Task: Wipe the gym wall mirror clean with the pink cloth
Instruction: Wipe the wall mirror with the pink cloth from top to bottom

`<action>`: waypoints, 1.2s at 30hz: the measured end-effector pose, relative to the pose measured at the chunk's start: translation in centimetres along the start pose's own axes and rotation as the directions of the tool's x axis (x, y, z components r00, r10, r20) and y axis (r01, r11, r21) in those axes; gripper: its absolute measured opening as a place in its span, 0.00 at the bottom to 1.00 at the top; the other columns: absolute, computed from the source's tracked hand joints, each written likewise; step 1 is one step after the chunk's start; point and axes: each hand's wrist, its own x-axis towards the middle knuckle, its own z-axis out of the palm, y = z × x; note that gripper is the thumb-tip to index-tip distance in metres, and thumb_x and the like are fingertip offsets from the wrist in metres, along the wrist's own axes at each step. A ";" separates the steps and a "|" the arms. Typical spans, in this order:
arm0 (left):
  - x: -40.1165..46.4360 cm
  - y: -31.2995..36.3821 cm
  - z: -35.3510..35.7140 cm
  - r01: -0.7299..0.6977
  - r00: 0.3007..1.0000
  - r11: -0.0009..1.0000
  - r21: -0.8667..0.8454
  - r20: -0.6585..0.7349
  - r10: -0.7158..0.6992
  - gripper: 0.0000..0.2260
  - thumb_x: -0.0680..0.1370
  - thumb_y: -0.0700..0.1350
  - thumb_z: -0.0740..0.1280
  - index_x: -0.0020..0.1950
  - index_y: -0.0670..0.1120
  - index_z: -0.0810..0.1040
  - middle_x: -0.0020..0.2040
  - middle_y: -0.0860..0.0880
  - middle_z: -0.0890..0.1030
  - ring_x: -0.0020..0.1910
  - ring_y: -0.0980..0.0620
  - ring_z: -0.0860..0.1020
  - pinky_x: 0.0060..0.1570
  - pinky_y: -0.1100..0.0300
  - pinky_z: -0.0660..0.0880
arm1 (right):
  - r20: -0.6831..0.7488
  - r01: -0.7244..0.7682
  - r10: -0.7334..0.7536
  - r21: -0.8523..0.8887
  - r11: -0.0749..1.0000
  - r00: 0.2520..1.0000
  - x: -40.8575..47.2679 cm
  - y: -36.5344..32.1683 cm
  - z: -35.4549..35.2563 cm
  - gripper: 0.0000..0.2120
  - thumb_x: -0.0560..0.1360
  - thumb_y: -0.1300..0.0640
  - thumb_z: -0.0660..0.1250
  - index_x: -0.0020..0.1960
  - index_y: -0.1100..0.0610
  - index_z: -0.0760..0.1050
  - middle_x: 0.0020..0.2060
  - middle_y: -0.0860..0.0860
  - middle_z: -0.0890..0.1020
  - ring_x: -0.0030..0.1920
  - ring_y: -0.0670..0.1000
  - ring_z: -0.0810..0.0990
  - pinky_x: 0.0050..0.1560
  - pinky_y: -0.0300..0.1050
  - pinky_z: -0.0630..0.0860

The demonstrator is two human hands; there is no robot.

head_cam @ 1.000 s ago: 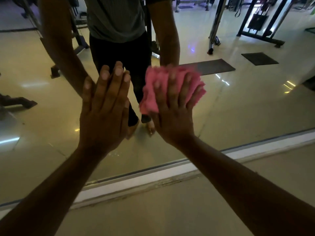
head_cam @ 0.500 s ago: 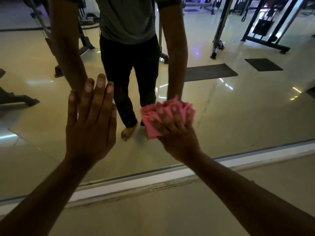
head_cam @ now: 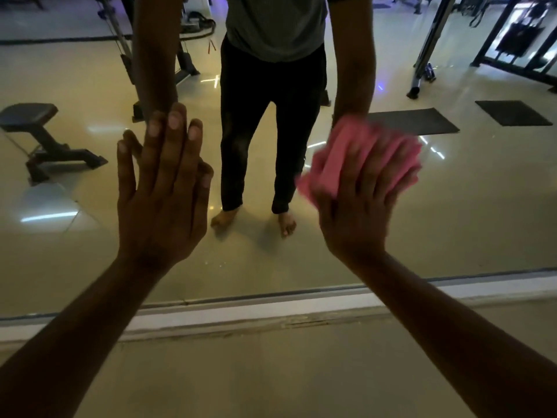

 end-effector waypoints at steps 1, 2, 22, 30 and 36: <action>-0.3 -0.3 0.1 -0.004 1.000 1.000 -0.009 0.000 0.004 0.31 0.89 0.46 0.62 0.88 0.42 0.53 0.87 0.41 0.52 0.87 0.45 0.47 0.84 0.34 0.52 | -0.040 -0.152 0.154 0.054 0.987 0.987 2.2 -3.0 -0.1 0.45 0.85 0.31 0.57 0.86 0.63 0.50 0.83 0.74 0.57 0.82 0.81 0.55 0.77 0.87 0.50; -0.6 -0.7 0.2 -0.009 1.000 1.000 -0.020 0.004 0.009 0.31 0.89 0.46 0.62 0.88 0.42 0.53 0.87 0.41 0.52 0.87 0.45 0.47 0.84 0.34 0.52 | -0.062 -0.155 0.162 0.104 0.982 0.985 3.3 -5.8 0.2 0.45 0.84 0.30 0.58 0.86 0.63 0.52 0.83 0.72 0.56 0.82 0.79 0.55 0.79 0.86 0.45; -2.2 -10.6 -2.0 -0.193 0.977 0.976 -0.096 0.071 0.200 0.30 0.89 0.46 0.62 0.89 0.42 0.54 0.89 0.42 0.53 0.88 0.44 0.49 0.85 0.38 0.53 | 0.026 0.004 -0.005 0.037 0.999 1.000 -4.8 -9.0 2.8 0.41 0.88 0.37 0.58 0.88 0.53 0.38 0.86 0.69 0.49 0.83 0.78 0.54 0.80 0.83 0.52; -4.5 -14.0 -2.2 -0.131 0.990 0.990 -0.058 0.040 0.133 0.30 0.89 0.46 0.62 0.88 0.41 0.54 0.88 0.41 0.54 0.88 0.42 0.52 0.85 0.37 0.53 | 0.164 0.348 -0.343 -0.002 0.937 0.925 -9.6 -14.8 5.5 0.41 0.84 0.37 0.70 0.87 0.49 0.52 0.84 0.60 0.57 0.85 0.70 0.53 0.80 0.83 0.52; -4.8 -16.3 -2.3 -0.110 0.994 0.992 -0.058 0.009 0.111 0.29 0.89 0.47 0.61 0.88 0.40 0.55 0.87 0.40 0.54 0.88 0.44 0.48 0.86 0.40 0.50 | -0.088 -0.210 0.237 0.239 0.948 0.968 -0.1 -22.2 3.6 0.38 0.88 0.43 0.60 0.86 0.62 0.47 0.84 0.73 0.52 0.84 0.79 0.47 0.84 0.77 0.41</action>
